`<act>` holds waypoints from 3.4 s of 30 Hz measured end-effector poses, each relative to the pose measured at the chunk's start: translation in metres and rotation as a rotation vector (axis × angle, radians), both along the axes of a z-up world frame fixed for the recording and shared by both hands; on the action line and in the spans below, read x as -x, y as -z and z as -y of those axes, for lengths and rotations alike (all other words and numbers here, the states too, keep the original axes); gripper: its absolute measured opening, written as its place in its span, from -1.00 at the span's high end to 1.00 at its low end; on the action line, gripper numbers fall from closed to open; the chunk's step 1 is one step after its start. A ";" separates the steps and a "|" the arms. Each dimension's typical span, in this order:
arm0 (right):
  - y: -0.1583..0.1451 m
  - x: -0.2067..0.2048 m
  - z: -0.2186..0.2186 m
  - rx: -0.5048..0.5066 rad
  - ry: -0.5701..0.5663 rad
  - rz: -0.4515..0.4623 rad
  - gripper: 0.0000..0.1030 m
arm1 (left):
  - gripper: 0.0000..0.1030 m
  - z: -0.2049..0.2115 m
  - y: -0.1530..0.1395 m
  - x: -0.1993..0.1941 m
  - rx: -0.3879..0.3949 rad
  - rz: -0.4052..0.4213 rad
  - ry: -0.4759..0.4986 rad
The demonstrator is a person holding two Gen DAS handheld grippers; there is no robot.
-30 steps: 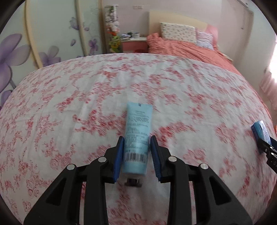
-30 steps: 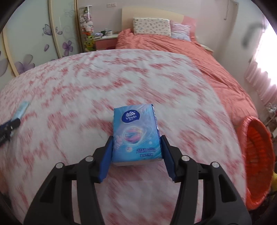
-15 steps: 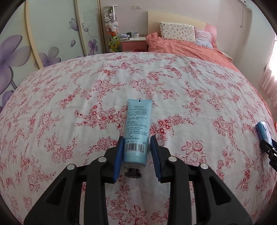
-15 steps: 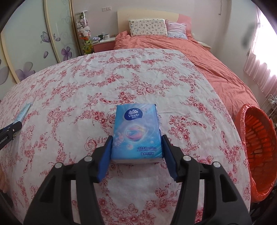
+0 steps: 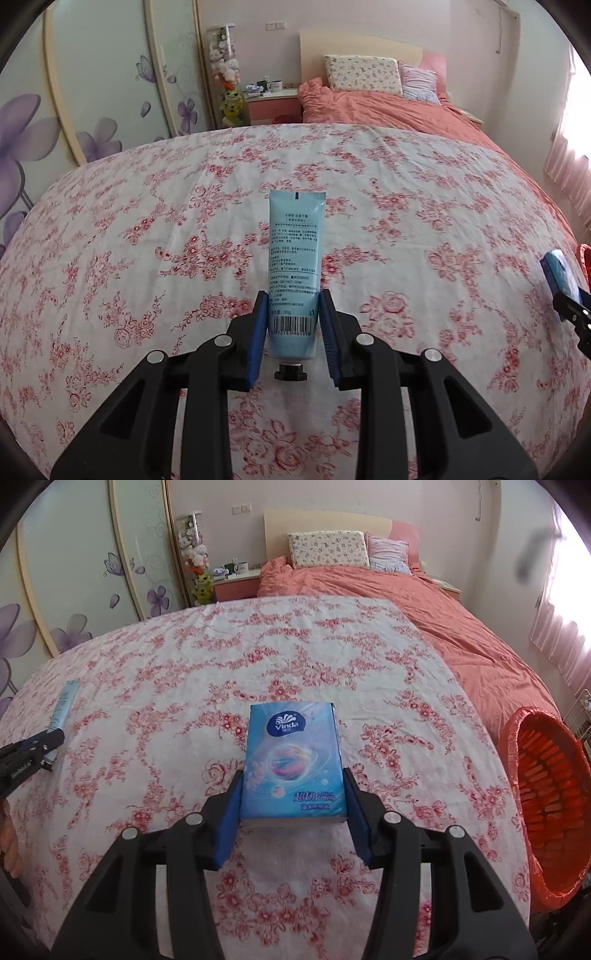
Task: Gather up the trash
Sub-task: 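Lift the lotion tube with the left tool while the right tool lifts the tissue pack, then carry the lotion tube and tissue pack in both tools over the orange basket, then open both tools to drop the lotion tube and tissue pack into the basket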
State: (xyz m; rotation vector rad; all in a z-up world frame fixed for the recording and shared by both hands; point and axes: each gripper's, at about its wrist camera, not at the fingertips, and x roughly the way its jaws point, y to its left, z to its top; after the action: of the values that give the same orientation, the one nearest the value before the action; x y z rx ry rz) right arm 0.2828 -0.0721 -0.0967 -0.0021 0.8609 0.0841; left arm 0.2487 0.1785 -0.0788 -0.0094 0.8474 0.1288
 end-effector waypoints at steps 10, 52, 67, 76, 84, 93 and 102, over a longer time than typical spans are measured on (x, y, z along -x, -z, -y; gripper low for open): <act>0.013 -0.003 0.004 -0.012 0.018 -0.046 0.03 | 0.44 0.005 0.012 -0.005 0.034 -0.041 -0.011; -0.072 0.053 0.051 -0.067 0.051 0.157 0.03 | 0.49 0.073 -0.062 0.029 0.009 0.132 0.102; -0.121 0.103 0.136 -0.104 0.201 0.282 0.03 | 0.49 0.182 -0.111 0.042 0.066 0.243 0.323; -0.125 0.122 0.201 -0.129 0.327 0.312 0.03 | 0.49 0.252 -0.117 0.045 0.109 0.256 0.469; -0.113 0.134 0.260 -0.157 0.433 0.309 0.03 | 0.49 0.323 -0.109 0.046 0.134 0.234 0.610; -0.093 0.132 0.321 -0.204 0.526 0.292 0.03 | 0.49 0.394 -0.084 0.038 0.150 0.172 0.732; -0.058 0.109 0.362 -0.291 0.556 0.217 -0.18 | -0.04 0.428 -0.051 0.027 0.108 0.075 0.732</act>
State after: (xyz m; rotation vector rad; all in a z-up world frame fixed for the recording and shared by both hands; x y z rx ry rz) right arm 0.1739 -0.4343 -0.0388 0.4906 0.6013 -0.3082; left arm 0.2217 -0.2494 -0.0277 0.1921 0.7378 -0.6007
